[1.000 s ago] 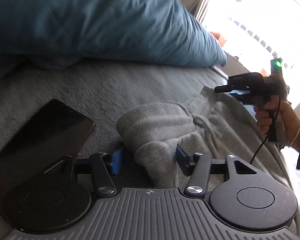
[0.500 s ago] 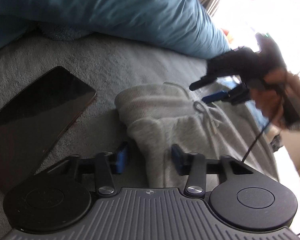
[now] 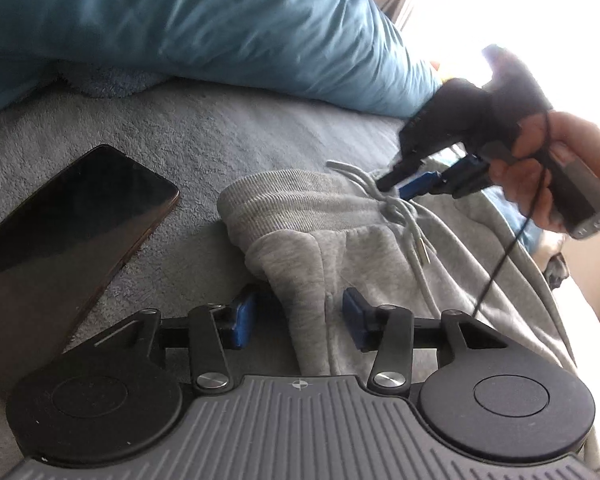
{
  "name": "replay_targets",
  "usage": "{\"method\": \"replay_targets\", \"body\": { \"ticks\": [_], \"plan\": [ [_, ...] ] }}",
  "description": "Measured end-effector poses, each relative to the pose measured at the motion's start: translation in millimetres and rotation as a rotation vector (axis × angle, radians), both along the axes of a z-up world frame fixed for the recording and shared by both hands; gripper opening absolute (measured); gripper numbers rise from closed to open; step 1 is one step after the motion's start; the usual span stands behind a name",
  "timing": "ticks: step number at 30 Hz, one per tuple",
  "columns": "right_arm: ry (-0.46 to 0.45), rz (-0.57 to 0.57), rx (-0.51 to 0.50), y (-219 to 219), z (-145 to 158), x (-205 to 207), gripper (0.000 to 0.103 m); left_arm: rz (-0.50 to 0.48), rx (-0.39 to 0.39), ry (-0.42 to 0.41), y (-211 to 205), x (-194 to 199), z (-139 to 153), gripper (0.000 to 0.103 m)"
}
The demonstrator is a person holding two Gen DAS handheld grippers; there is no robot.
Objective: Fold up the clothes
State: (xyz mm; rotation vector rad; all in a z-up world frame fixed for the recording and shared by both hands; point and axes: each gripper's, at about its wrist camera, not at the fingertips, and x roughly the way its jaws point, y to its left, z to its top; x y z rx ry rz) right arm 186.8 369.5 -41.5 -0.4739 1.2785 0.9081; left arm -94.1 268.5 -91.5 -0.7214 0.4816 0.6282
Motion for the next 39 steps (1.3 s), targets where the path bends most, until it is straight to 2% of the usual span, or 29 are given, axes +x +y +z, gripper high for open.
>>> {"method": "replay_targets", "body": {
  "ticks": [1, 3, 5, 10, 14, 16, 19, 22, 24, 27, 31, 32, 33, 36, 39],
  "plan": [
    [-0.001, -0.002, 0.02, 0, 3, -2, 0.01, 0.003, 0.006, -0.008, 1, 1, 0, 0.041],
    [-0.009, 0.004, 0.068, -1, 8, -7, 0.006, 0.002, 0.021, -0.024, 2, 2, 3, 0.014],
    [-0.023, 0.015, 0.111, -6, 15, -7, 0.006, 0.006, 0.034, -0.033, 0, 3, 7, 0.008],
    [-0.042, 0.034, 0.147, 2, 14, -11, 0.006, 0.04, 0.048, -0.017, 1, 2, 15, 0.007],
    [-0.045, 0.041, 0.172, 13, -2, -15, 0.006, 0.054, 0.049, 0.012, 4, 4, 15, 0.007],
    [-0.038, 0.033, 0.184, 18, -16, -16, 0.006, 0.054, 0.043, 0.037, 4, 6, 13, 0.01],
    [-0.038, 0.032, 0.219, 21, -40, -16, 0.002, 0.061, -0.01, 0.057, 8, 5, 10, 0.018],
    [0.021, -0.032, 0.274, 15, -45, -5, 0.0, 0.079, -0.047, 0.058, 10, -2, 12, 0.025],
    [0.102, -0.086, 0.339, -2, -32, 13, 0.002, 0.097, -0.041, 0.068, 8, -5, 15, 0.033],
    [0.197, -0.167, 0.442, -34, -7, 40, 0.004, 0.106, -0.008, 0.075, 1, -11, 23, 0.033],
    [0.102, -0.209, 0.536, -113, 52, 74, 0.006, 0.102, 0.098, 0.074, -13, -15, 37, 0.033],
    [0.054, -0.205, 0.537, -135, 65, 78, 0.008, 0.093, 0.125, 0.072, -17, -14, 41, 0.033],
    [0.002, -0.2, 0.534, -158, 77, 82, 0.014, 0.074, 0.14, 0.069, -19, -9, 44, 0.033],
    [-0.154, -0.166, 0.476, -227, 98, 84, 0.029, 0.015, 0.181, 0.059, -25, 5, 52, 0.033],
    [-0.216, -0.14, 0.37, -283, 104, 80, 0.03, -0.077, 0.178, 0.053, -31, 29, 58, 0.033]
  ]
}}
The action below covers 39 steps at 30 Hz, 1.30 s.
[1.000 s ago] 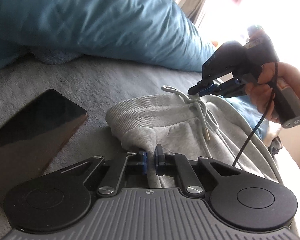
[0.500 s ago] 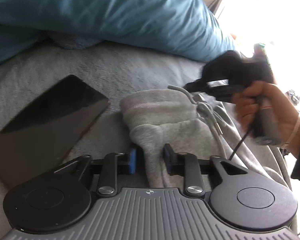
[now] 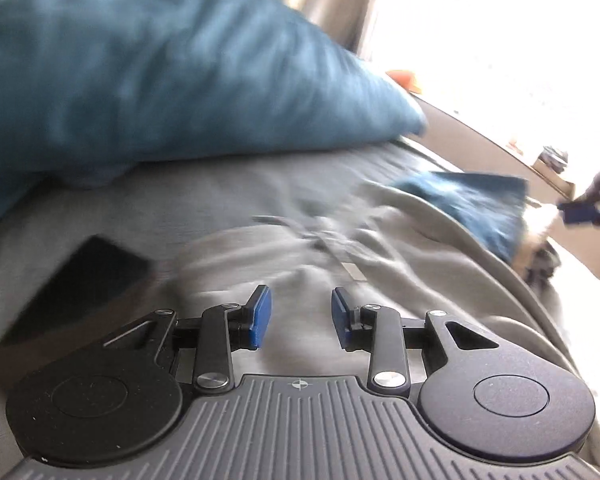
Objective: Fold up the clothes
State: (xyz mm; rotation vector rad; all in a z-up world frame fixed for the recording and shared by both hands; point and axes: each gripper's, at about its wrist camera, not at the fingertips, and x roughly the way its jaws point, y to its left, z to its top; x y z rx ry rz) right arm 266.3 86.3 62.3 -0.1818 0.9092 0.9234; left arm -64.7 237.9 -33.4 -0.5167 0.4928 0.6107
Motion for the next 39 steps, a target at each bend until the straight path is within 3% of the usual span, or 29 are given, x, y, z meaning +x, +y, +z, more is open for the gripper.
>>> {"method": "replay_targets", "body": {
  "ticks": [3, 7, 13, 17, 19, 20, 23, 28, 32, 37, 38, 39],
  "plan": [
    [-0.012, -0.019, -0.071, -53, -5, -8, 0.03, -0.084, 0.004, 0.023, -9, 27, 2, 0.033],
    [0.002, -0.09, -0.09, -134, -25, -23, 0.03, -0.175, 0.009, 0.123, -24, 60, -10, 0.033],
    [-0.028, -0.2, -0.141, -254, -46, -69, 0.03, -0.219, 0.125, 0.3, -45, 84, -39, 0.033],
    [-0.068, -0.209, -0.188, -310, -62, -109, 0.03, -0.218, 0.191, 0.324, -66, 88, -27, 0.033],
    [-0.08, -0.214, -0.196, -333, -69, -123, 0.038, -0.254, 0.196, 0.305, -79, 90, -16, 0.033],
    [-0.093, -0.209, -0.196, -340, -71, -129, 0.043, -0.288, 0.204, 0.3, -89, 95, -11, 0.033],
    [-0.144, -0.183, -0.193, -347, -76, -145, 0.044, -0.429, 0.231, 0.293, -124, 113, 4, 0.038],
    [-0.242, -0.133, -0.205, -347, -75, -169, 0.044, -0.634, 0.19, 0.277, -179, 147, 13, 0.044],
    [-0.302, -0.113, -0.236, -352, -79, -195, 0.044, -0.679, 0.224, 0.319, -216, 162, -7, 0.044],
    [-0.355, -0.131, -0.361, -359, -108, -206, 0.041, -0.669, 0.175, 0.354, -240, 157, -27, 0.044],
    [-0.344, -0.142, -0.357, -360, -111, -204, 0.038, -0.677, 0.18, 0.36, -243, 156, -30, 0.044],
    [-0.333, -0.154, -0.344, -361, -111, -202, 0.025, -0.685, 0.203, 0.367, -246, 155, -32, 0.044]
  ]
}}
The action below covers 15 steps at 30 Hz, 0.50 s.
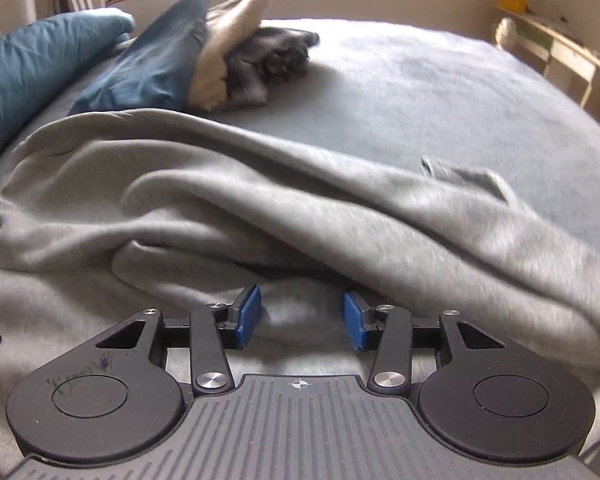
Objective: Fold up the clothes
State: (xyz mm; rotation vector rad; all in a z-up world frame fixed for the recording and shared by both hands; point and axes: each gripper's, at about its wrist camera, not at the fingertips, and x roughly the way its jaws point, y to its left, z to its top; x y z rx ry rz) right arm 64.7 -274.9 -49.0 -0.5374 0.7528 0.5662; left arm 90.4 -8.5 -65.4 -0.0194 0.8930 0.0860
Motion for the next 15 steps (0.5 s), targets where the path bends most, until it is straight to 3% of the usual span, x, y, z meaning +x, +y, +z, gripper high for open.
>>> {"method": "replay_targets", "body": {
  "ticks": [2, 8, 10, 15],
  "plan": [
    [-0.01, -0.023, 0.021, -1, 5, 4, 0.015, -0.016, 0.034, -0.002, -3, -2, -3, 0.044],
    [-0.13, -0.1, 0.064, -4, 36, 29, 0.011, -0.017, 0.052, -0.018, -2, -2, -4, 0.044],
    [-0.206, -0.123, 0.038, -1, 45, 47, 0.01, -0.015, 0.053, -0.025, -2, -1, -5, 0.044],
    [-0.299, -0.157, 0.026, 7, 71, 117, 0.01, -0.028, 0.055, -0.028, -1, 1, -9, 0.044]
  ]
}}
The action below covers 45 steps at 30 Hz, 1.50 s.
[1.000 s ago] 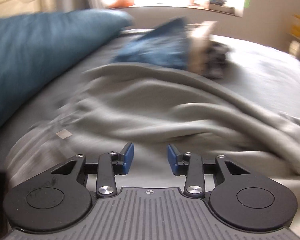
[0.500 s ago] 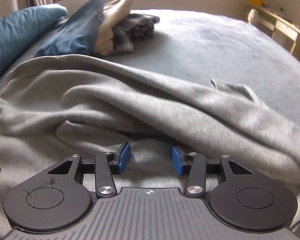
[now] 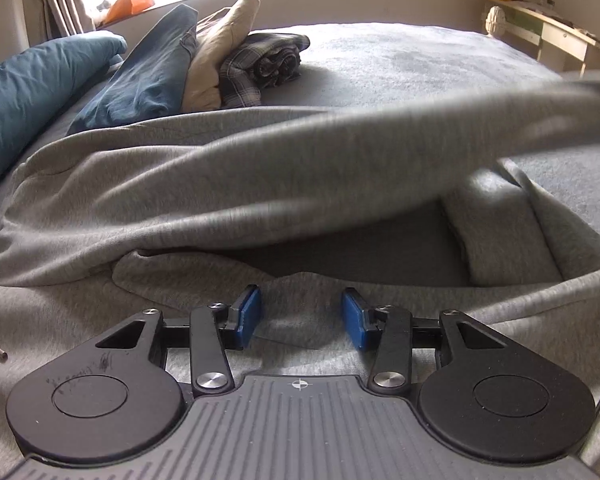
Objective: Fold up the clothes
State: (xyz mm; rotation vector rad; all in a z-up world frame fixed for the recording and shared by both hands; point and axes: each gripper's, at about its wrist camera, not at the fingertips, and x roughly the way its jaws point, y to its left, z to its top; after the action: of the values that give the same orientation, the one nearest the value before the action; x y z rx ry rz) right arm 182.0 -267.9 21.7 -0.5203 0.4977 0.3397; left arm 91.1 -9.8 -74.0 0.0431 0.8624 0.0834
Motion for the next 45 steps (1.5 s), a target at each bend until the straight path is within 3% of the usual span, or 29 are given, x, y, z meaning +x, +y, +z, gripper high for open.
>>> {"method": "replay_targets", "body": {
  "ticks": [5, 9, 13, 16, 19, 22, 24, 27, 29, 31, 34, 38, 40, 42, 45],
  "plan": [
    [-0.095, 0.016, -0.059, 35, 9, 70, 0.01, -0.017, -0.003, -0.003, 2, 1, -3, 0.044],
    [-0.096, 0.006, -0.082, 66, -13, 125, 0.01, -0.014, -0.024, 0.004, 6, 3, -4, 0.045],
    [0.041, -0.05, -0.038, 79, -61, 168, 0.011, -0.006, -0.042, 0.011, 9, 6, -5, 0.046],
    [0.225, -0.116, 0.021, 70, -97, 186, 0.026, -0.005, -0.039, 0.012, 8, 7, -7, 0.048],
    [0.288, -0.189, 0.143, 44, -95, 174, 0.04, -0.005, -0.044, 0.009, 9, 7, -7, 0.049],
    [0.3, -0.205, 0.338, 2, -61, 138, 0.049, -0.008, -0.062, 0.005, 13, 6, -5, 0.049],
    [0.354, -0.185, 0.464, -27, -38, 107, 0.065, -0.013, -0.079, 0.005, 16, 5, -2, 0.049],
    [0.576, -0.145, 0.625, -59, -32, 68, 0.079, -0.039, -0.135, -0.01, 22, -4, 6, 0.049],
    [0.733, -0.154, 0.656, -65, -44, 46, 0.079, -0.079, -0.167, -0.03, 23, -15, 15, 0.049],
    [0.818, -0.164, 0.656, -68, -60, 25, 0.079, -0.163, -0.19, -0.046, 21, -34, 25, 0.05],
    [0.818, -0.198, 0.597, -64, -79, 8, 0.079, -0.333, -0.214, -0.03, 11, -69, 37, 0.057],
    [0.842, -0.2, 0.53, -52, -104, 8, 0.072, -0.547, -0.152, 0.031, -16, -120, 37, 0.063],
    [0.807, -0.16, 0.475, -40, -104, 4, 0.061, -0.571, -0.083, 0.037, -31, -138, 28, 0.064],
    [0.817, -0.131, 0.469, -33, -100, -2, 0.009, -0.535, -0.068, 0.035, -38, -143, 19, 0.064],
    [0.801, -0.183, 0.509, -37, -82, -16, 0.005, -0.476, -0.077, 0.018, -38, -143, 14, 0.064]
  ]
}}
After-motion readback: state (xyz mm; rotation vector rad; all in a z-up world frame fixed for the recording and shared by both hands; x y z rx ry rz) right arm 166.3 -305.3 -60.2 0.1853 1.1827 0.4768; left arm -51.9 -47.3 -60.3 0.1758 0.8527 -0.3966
